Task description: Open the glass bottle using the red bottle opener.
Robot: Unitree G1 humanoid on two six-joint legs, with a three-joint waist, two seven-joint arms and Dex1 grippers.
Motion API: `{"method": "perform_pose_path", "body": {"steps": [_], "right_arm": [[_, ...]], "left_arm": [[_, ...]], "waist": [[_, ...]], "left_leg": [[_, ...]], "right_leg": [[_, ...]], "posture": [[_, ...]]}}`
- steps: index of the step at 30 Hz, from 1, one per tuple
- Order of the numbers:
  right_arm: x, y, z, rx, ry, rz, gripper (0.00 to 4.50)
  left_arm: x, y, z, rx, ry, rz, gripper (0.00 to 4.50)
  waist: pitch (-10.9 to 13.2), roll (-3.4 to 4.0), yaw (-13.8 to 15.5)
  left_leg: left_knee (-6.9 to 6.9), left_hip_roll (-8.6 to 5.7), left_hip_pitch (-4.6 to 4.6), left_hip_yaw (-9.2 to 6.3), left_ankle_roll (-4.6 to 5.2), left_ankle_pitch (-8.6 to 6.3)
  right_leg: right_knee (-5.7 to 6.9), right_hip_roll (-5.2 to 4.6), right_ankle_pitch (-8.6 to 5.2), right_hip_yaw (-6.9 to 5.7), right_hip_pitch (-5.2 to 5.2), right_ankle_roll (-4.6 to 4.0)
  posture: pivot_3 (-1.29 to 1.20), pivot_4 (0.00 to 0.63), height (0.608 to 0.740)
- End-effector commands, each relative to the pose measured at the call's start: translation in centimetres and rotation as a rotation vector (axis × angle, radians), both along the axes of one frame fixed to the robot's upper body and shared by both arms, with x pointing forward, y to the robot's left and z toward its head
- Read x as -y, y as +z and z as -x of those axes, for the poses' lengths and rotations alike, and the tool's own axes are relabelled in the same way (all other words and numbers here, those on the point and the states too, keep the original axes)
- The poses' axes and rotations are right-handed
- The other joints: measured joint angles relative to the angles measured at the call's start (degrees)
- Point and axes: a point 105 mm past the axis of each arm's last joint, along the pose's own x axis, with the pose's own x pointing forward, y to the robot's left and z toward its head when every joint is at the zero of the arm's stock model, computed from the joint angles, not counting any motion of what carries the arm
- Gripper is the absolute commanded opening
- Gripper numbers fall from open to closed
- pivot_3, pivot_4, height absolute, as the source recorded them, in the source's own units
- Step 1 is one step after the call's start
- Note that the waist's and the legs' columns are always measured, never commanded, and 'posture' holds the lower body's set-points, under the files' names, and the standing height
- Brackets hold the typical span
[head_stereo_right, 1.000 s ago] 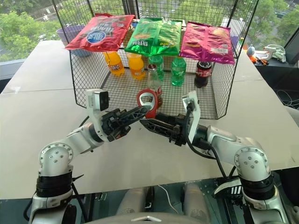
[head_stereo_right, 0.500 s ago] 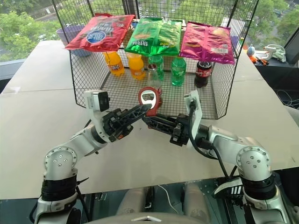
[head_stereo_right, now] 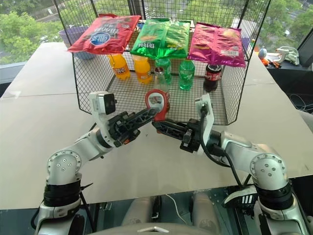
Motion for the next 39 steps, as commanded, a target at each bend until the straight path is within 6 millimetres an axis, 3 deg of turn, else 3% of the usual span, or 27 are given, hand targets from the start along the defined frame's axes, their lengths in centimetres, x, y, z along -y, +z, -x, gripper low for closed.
{"method": "perform_pose_path", "body": {"steps": [1, 7, 13, 14, 16, 22, 24, 26, 29, 33, 39], "right_arm": [[0.3, 0.6, 0.1, 0.048, -0.001, 0.001, 0.03], [0.4, 0.1, 0.0, 0.044, -0.007, 0.008, 0.03], [0.5, 0.6, 0.1, 0.044, -0.001, -0.021, 0.03], [0.6, 0.6, 0.1, 0.045, -0.003, -0.02, 0.0], [0.7, 0.7, 0.1, 0.046, -0.006, -0.02, 0.0], [1.7, 0.9, 0.0, 0.054, -0.046, -0.026, 0.0], [2.2, 0.7, -0.1, 0.058, -0.072, -0.016, 0.0], [3.0, 0.5, -0.2, 0.068, -0.12, 0.005, 0.0], [4.0, 0.4, -0.2, 0.094, -0.193, 0.037, 0.0], [5.0, 0.5, 0.0, 0.116, -0.271, 0.057, 0.0], [6.3, 0.5, 0.7, 0.148, -0.359, 0.114, 0.0]], "left_arm": [[-0.5, 0.9, -0.6, 0.048, 0.057, 0.001, 0.0], [-0.4, 0.8, -0.5, 0.059, 0.058, -0.016, 0.0], [-1.7, 0.6, -0.9, 0.057, 0.082, -0.023, 0.0], [-1.9, 0.6, -1.1, 0.058, 0.09, -0.027, 0.76], [-2.1, 0.5, -1.2, 0.055, 0.103, -0.032, 1.31], [-3.1, -0.4, -1.7, 0.09, 0.208, -0.136, 3.95], [-3.6, -0.6, -2.3, 0.145, 0.292, -0.199, 4.45], [-4.2, -0.4, -3.3, 0.19, 0.394, -0.246, 4.45], [-5.0, -1.2, -5.6, 0.269, 0.563, -0.467, 4.45], [-5.2, -0.3, -6.7, 0.31, 0.536, -0.467, 4.45], [-3.6, -1.5, -8.7, 0.398, 0.513, -0.599, 4.45]], "waist": [[0.0, 0.0, 0.0], [0.0, 0.0, 0.0], [0.0, 0.0, 0.0], [0.0, 0.0, 0.0], [0.0, 0.01, 0.0], [0.0, 0.0, 0.1], [0.0, 0.0, 0.1], [0.0, 0.01, 0.2], [0.0, 0.0, 0.2], [0.0, -0.01, 0.2], [0.0, 0.0, 0.3]], "left_leg": [[0.0, 0.0, 0.0, 0.0, 0.0, 0.0], [0.0, 0.01, 0.0, -0.01, 0.0, 0.0], [-0.02, 0.01, -0.01, -0.01, 0.0, 0.0], [-0.02, 0.01, -0.01, 0.0, 0.0, 0.0], [-0.02, 0.02, -0.01, 0.0, 0.0, 0.0], [-0.05, 0.01, -0.08, 0.0, 0.01, -0.01], [-0.08, 0.01, -0.09, 0.01, 0.01, -0.01], [-0.1, 0.02, -0.1, 0.02, 0.01, -0.01], [-0.11, 0.01, -0.11, 0.01, 0.01, -0.01], [-0.11, 0.02, -0.13, 0.03, 0.01, -0.01], [-0.3, -0.01, -0.14, 0.05, 0.03, -0.02]], "right_leg": [[0.0, 0.0, 0.0, 0.0, 0.0, 0.0], [-0.01, 0.0, 0.0, 0.0, 0.0, 0.0], [-0.02, 0.0, 0.0, 0.0, -0.03, 0.0], [-0.02, 0.0, 0.0, 0.0, -0.03, 0.0], [-0.02, 0.0, 0.0, 0.0, -0.05, 0.0], [-0.09, -0.02, 0.0, -0.01, -0.07, 0.0], [-0.13, -0.02, 0.0, -0.01, -0.07, 0.0], [-0.14, -0.02, 0.0, -0.01, -0.09, 0.0], [-0.17, -0.03, 0.0, -0.03, -0.09, 0.0], [-0.19, -0.05, 0.01, -0.05, -0.1, 0.01], [-0.31, -0.04, 0.0, -0.05, -0.12, 0.01]], "posture": [[0.0, 0.15, 0.74], [0.0, 0.15, 0.74], [0.0, 0.15, 0.74], [0.0, 0.15, 0.74], [0.0, 0.15, 0.74], [0.0, 0.15, 0.74], [0.0, 0.15, 0.74], [0.0, 0.15, 0.74], [0.0, 0.15, 0.74], [0.0, 0.15, 0.74], [0.0, 0.15, 0.74]]}}
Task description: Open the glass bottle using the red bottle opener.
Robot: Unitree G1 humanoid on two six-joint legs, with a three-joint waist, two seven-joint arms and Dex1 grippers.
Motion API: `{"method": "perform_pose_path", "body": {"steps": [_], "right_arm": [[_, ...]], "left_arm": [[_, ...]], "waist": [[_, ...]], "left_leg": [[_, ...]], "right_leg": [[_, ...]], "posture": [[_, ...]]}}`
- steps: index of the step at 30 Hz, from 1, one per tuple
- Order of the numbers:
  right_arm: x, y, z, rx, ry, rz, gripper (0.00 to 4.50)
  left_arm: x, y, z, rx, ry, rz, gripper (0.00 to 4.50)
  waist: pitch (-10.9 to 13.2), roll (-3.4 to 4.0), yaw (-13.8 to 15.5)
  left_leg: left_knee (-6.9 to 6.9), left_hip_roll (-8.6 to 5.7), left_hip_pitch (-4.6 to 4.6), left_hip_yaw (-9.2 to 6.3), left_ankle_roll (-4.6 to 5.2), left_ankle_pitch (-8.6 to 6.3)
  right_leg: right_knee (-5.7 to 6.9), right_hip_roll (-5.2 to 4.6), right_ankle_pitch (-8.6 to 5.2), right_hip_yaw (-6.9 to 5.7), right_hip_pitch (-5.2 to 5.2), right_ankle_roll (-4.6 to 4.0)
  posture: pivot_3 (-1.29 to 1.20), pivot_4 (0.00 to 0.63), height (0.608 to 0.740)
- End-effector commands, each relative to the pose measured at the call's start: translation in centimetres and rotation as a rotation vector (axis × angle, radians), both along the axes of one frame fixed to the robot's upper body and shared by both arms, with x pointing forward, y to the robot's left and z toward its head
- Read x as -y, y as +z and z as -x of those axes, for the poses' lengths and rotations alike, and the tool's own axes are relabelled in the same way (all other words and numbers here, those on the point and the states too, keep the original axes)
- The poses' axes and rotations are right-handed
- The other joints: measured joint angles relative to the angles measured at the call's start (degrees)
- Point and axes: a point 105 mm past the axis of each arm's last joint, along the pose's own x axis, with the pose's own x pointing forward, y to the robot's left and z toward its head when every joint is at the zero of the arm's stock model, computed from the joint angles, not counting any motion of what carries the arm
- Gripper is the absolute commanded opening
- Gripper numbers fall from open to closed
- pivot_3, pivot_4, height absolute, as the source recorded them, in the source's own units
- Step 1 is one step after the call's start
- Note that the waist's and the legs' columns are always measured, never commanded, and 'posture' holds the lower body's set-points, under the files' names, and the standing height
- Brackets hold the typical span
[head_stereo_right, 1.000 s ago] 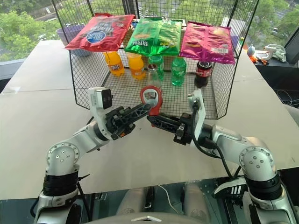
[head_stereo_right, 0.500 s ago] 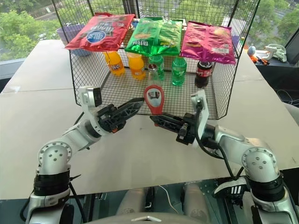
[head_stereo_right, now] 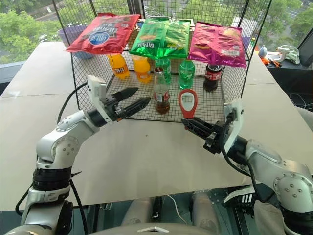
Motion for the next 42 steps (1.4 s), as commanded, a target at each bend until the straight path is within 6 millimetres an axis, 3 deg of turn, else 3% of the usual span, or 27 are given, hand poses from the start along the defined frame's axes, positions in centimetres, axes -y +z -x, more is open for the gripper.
{"method": "perform_pose_path", "body": {"steps": [1, 11, 14, 16, 20, 25, 31, 35, 42], "right_arm": [[0.4, 1.3, 0.8, 0.081, -0.039, 0.021, 0.0], [0.9, 1.5, 2.0, 0.107, -0.145, 0.056, 0.0], [1.0, 1.7, 2.2, 0.112, -0.175, 0.057, 0.0], [1.1, 1.7, 2.2, 0.113, -0.19, 0.059, 0.0], [1.2, 1.8, 2.2, 0.116, -0.212, 0.06, 0.0], [1.4, 1.4, 2.3, 0.111, -0.216, 0.069, 0.0], [1.6, 0.8, 2.3, 0.105, -0.206, 0.082, 0.0], [1.4, 0.0, 1.9, 0.108, -0.192, 0.139, 0.0], [1.1, -1.7, 0.5, 0.118, -0.166, 0.277, 0.0]], "left_arm": [[0.9, 0.2, -0.8, 0.062, -0.028, -0.061, 4.45], [3.4, -0.6, -5.1, 0.095, -0.057, -0.131, 4.45], [4.1, -0.7, -5.7, 0.104, -0.089, -0.129, 3.66], [4.4, -0.8, -6.1, 0.104, -0.104, -0.122, 2.62], [4.5, -0.8, -6.2, 0.111, -0.131, -0.109, 2.48], [3.9, 1.1, -4.1, 0.135, -0.23, -0.006, 2.48], [3.2, 2.2, 1.0, 0.205, -0.346, 0.005, 2.48], [2.5, 1.2, 3.4, 0.159, -0.378, -0.02, 2.48], [3.3, -2.2, 5.1, 0.163, -0.372, -0.092, 2.48]], "waist": [[0.0, -0.01, 0.0], [0.0, -0.03, 0.0], [0.0, -0.04, 0.0], [0.0, -0.04, -0.1], [0.0, -0.04, -0.1], [0.0, -0.04, -0.1], [0.0, -0.02, -0.2], [0.0, 0.0, -0.1], [0.0, 0.0, 0.1]], "left_leg": [[-0.01, 0.0, -0.03, 0.0, 0.0, 0.0], [-0.03, -0.01, -0.21, -0.1, 0.02, -0.01], [0.04, -0.05, -0.4, -0.09, 0.02, 0.0], [0.06, -0.05, -0.46, -0.12, 0.02, 0.0], [0.08, -0.06, -0.53, -0.14, 0.03, 0.0], [0.09, -0.05, -0.6, -0.22, 0.03, 0.0], [0.09, 0.0, -0.65, -0.49, 0.03, 0.0], [0.2, 0.02, -0.6, -0.51, 0.02, 0.0], [0.49, -0.02, -0.47, -0.43, 0.03, 0.01]], "right_leg": [[-0.03, 0.01, 0.0, -0.03, 0.0, 0.0], [-0.25, 0.02, 0.05, -0.1, -0.01, 0.08], [-0.27, 0.05, 0.07, -0.27, -0.03, 0.12], [-0.31, 0.05, 0.15, -0.27, -0.04, 0.25], [-0.4, 0.05, 0.17, -0.33, -0.04, 0.28], [-0.4, 0.05, 0.17, -0.42, -0.04, 0.28], [-0.41, 0.05, 0.17, -0.4, -0.11, 0.28], [-0.34, 0.04, 0.16, -0.41, -0.06, 0.27], [-0.09, 0.04, 0.09, -0.3, 0.0, 0.12]], "posture": [[0.0, 0.15, 0.74], [0.0, 0.15, 0.74], [0.0, 0.15, 0.74], [0.0, 0.15, 0.74], [0.0, 0.15, 0.74], [0.0, 0.15, 0.74], [0.0, 0.15, 0.74], [0.0, 0.15, 0.74], [0.0, 0.15, 0.74]]}}
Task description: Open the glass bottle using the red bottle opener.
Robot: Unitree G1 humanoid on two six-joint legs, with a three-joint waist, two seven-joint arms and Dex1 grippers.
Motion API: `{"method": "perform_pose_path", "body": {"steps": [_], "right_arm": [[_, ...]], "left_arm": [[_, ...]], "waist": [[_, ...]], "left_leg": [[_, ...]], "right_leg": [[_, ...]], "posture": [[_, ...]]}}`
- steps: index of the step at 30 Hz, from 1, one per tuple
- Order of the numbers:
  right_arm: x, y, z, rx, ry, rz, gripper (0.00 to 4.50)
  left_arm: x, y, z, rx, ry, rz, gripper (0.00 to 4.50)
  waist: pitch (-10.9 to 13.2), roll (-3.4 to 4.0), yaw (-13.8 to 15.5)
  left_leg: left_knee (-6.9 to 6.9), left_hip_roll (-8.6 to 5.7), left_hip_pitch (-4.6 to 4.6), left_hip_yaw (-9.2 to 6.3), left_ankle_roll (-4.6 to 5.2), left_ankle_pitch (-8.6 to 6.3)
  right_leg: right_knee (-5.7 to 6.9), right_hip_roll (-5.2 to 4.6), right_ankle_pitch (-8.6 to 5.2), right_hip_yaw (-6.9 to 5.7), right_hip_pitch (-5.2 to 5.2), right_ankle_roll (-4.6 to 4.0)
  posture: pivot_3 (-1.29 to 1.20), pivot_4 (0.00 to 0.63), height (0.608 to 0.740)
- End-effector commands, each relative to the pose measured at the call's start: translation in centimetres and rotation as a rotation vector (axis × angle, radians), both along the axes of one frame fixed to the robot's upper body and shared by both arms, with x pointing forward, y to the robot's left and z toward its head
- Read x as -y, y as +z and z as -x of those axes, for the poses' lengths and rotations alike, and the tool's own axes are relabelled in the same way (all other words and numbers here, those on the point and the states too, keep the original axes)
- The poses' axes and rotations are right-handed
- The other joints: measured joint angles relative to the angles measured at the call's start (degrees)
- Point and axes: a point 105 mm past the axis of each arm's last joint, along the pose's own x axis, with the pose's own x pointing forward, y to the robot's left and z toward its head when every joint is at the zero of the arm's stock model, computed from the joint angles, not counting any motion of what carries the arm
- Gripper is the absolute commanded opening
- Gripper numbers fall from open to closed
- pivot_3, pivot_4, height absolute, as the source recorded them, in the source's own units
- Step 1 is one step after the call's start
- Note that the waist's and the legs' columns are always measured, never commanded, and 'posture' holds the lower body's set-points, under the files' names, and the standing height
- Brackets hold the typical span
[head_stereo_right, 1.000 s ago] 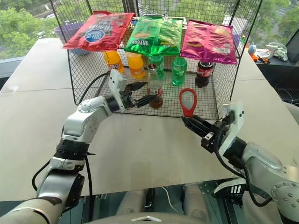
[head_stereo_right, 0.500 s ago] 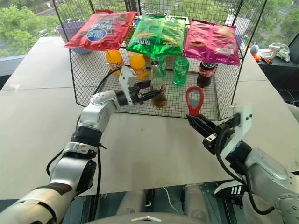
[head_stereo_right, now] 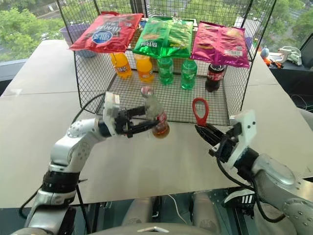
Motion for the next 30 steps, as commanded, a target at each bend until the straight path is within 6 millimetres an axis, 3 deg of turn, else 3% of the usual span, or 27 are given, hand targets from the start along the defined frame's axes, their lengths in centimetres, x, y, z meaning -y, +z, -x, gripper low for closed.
{"method": "perform_pose_path", "body": {"steps": [1, 4, 6, 7, 8, 9, 21, 30], "right_arm": [[-0.4, 0.1, -0.1, 0.033, 0.035, 0.044, 0.0], [-0.5, -0.3, -0.2, 0.033, 0.047, 0.059, 0.0], [-0.5, -0.5, -0.2, 0.033, 0.05, 0.067, 0.0], [-0.5, -0.6, -0.2, 0.033, 0.051, 0.069, 0.0], [-0.5, -0.7, -0.2, 0.033, 0.052, 0.07, 0.0], [-0.5, -0.8, -0.1, 0.033, 0.053, 0.07, 0.0], [-0.7, -1.7, 0.2, 0.035, 0.062, 0.082, 0.0], [-0.8, -1.5, 0.3, 0.066, 0.061, 0.088, 0.0]], "left_arm": [[1.2, 1.3, 1.0, 0.115, -0.048, 0.002, 2.48], [1.5, 0.6, 1.3, 0.106, -0.065, -0.009, 2.48], [1.5, 0.4, 1.3, 0.099, -0.074, -0.008, 3.53], [1.4, 0.4, 1.3, 0.093, -0.079, -0.004, 3.77], [1.4, 0.4, 1.2, 0.092, -0.08, -0.002, 4.3], [1.3, 0.5, 1.2, 0.09, -0.082, 0.004, 4.41], [1.1, 2.1, 0.8, 0.122, -0.101, 0.027, 4.41], [1.9, 2.0, 0.5, 0.11, -0.142, 0.004, 4.41]], "waist": [[0.0, 0.0, 0.3], [0.0, 0.0, 0.1], [0.0, 0.0, 0.0], [0.0, 0.0, 0.0], [0.0, 0.01, 0.0], [0.0, 0.01, 0.0], [0.0, 0.0, 0.0], [0.0, 0.0, 0.0]], "left_leg": [[0.03, 0.0, -0.02, -0.04, -0.01, 0.01], [0.05, -0.01, -0.03, -0.07, -0.01, 0.01], [0.04, -0.01, -0.03, -0.04, -0.01, 0.0], [0.05, -0.01, -0.04, -0.04, 0.0, 0.0], [0.04, -0.01, -0.03, -0.04, 0.0, 0.0], [0.04, -0.01, -0.02, -0.05, 0.0, 0.0], [0.09, -0.02, 0.08, 0.01, 0.0, 0.01], [0.09, -0.02, 0.11, 0.04, -0.01, 0.01]], "right_leg": [[0.05, 0.0, 0.0, -0.03, -0.02, -0.01], [0.09, 0.0, -0.01, -0.04, -0.01, -0.02], [0.09, 0.01, 0.0, -0.01, -0.02, -0.02], [0.09, 0.01, 0.0, -0.01, -0.02, -0.02], [0.09, 0.01, 0.0, -0.01, -0.02, -0.02], [0.1, 0.01, 0.0, -0.01, -0.02, -0.01], [0.25, 0.02, -0.01, 0.06, -0.01, -0.01], [0.29, 0.03, -0.01, 0.09, -0.01, -0.01]], "posture": [[0.0, 0.15, 0.74], [0.0, 0.15, 0.74], [0.0, 0.15, 0.74], [0.0, 0.15, 0.74], [0.0, 0.15, 0.74], [0.0, 0.15, 0.74], [0.0, 0.15, 0.74], [0.0, 0.15, 0.74]]}}
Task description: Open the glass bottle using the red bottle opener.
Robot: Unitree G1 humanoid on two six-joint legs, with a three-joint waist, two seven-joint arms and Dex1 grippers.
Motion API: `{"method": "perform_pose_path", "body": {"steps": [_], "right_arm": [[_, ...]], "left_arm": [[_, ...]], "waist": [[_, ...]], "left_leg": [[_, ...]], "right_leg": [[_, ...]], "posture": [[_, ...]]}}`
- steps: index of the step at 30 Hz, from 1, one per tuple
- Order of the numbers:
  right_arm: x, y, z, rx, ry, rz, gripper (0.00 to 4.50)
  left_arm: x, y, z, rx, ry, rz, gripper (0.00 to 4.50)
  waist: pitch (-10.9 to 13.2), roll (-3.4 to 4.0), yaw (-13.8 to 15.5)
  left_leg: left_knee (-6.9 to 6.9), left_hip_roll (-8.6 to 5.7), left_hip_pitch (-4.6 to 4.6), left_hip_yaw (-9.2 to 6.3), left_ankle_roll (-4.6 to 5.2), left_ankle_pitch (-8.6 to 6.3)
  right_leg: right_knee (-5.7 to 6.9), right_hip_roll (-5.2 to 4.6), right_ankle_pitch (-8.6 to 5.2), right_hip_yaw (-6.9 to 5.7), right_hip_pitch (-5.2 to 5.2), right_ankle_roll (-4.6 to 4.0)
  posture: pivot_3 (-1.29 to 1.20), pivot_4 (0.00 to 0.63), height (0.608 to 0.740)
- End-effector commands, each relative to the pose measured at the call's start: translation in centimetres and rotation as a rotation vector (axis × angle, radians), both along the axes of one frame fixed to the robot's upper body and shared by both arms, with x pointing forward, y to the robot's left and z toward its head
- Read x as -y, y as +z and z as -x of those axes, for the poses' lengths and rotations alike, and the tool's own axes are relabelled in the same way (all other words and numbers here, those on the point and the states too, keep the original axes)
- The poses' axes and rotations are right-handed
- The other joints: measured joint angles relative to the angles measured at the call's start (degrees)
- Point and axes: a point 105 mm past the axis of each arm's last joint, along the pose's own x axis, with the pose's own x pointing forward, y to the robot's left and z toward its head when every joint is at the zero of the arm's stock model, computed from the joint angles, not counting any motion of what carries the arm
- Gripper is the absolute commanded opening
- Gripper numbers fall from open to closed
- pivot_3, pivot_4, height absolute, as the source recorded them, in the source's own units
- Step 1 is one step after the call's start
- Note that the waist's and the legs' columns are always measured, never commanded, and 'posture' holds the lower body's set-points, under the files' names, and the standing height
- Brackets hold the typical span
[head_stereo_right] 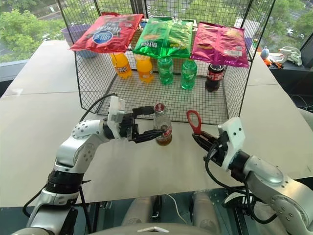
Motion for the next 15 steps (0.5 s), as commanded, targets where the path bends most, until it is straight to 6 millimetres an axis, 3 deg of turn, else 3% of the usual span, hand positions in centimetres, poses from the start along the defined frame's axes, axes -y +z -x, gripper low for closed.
{"method": "perform_pose_path", "body": {"steps": [1, 5, 15], "right_arm": [[-0.5, 1.2, 0.4, 0.066, 0.021, -0.003, 0.0], [-0.6, 1.8, 0.2, 0.098, 0.021, -0.002, 0.0], [-1.0, 2.4, 0.0, 0.141, 0.033, 0.025, 0.0]], "left_arm": [[0.7, 0.6, 0.1, 0.025, -0.044, -0.001, 4.41], [0.9, 0.5, -0.1, 0.023, -0.058, -0.009, 3.13], [1.5, 1.0, -0.4, 0.025, -0.091, -0.008, 3.13]], "waist": [[0.0, 0.0, 0.0], [0.0, 0.0, 0.0], [0.0, 0.0, 0.0]], "left_leg": [[0.0, 0.0, 0.0, 0.0, 0.0, 0.0], [0.0, -0.01, 0.03, 0.03, 0.0, 0.0], [0.0, -0.01, 0.1, 0.11, 0.0, 0.0]], "right_leg": [[0.0, 0.0, 0.0, 0.0, 0.0, 0.0], [0.02, 0.0, 0.0, 0.03, 0.0, 0.0], [0.09, 0.01, 0.0, 0.12, 0.01, 0.0]], "posture": [[0.0, 0.15, 0.74], [0.0, 0.15, 0.74], [0.0, 0.15, 0.74]]}}
